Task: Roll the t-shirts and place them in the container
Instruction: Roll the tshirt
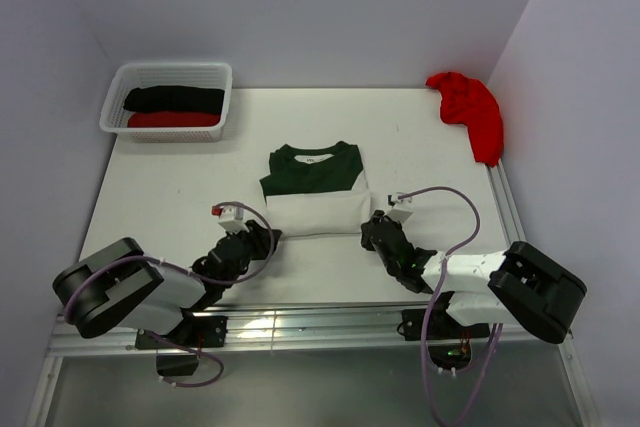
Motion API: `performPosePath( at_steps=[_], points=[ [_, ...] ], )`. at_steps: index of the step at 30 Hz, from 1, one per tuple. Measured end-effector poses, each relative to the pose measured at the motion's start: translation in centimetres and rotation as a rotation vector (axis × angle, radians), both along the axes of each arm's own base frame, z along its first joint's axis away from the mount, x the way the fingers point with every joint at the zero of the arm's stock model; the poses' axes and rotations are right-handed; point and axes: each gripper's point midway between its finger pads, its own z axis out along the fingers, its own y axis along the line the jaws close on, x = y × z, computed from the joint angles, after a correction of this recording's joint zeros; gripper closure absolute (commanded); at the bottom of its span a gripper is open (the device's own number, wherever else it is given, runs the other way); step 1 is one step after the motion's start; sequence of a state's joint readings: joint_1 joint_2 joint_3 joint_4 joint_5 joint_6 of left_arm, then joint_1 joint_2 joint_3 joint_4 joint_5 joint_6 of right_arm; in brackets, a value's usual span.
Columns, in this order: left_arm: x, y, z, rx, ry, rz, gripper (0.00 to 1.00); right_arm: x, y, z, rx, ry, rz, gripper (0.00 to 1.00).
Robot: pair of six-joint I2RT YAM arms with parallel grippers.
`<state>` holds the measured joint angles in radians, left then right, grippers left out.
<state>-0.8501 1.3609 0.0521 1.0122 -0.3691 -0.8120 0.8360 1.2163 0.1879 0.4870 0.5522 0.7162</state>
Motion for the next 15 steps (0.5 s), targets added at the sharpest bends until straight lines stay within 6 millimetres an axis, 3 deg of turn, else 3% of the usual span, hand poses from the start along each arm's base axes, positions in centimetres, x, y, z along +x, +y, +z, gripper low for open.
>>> performPosePath(
  at_steps=[3,4,5,15],
  points=[
    [-0.2,0.1,-0.7,0.011,0.020,0.007,0.81,0.1,0.0,0.0,0.001,0.001,-0.001,1.00],
    [-0.2,0.1,-1.1,0.018,0.028,0.009,0.94,0.1,0.0,-0.1,-0.001,0.003,0.000,1.00],
    [-0.2,0.2,-1.4,0.020,0.036,0.012,1.00,0.0,-0.1,-0.2,-0.002,0.004,0.000,1.00],
    [-1.1,0.1,-2.7,0.029,0.097,0.002,1.00,-0.7,0.2,0.5,0.021,0.055,0.011,1.00]
  ],
)
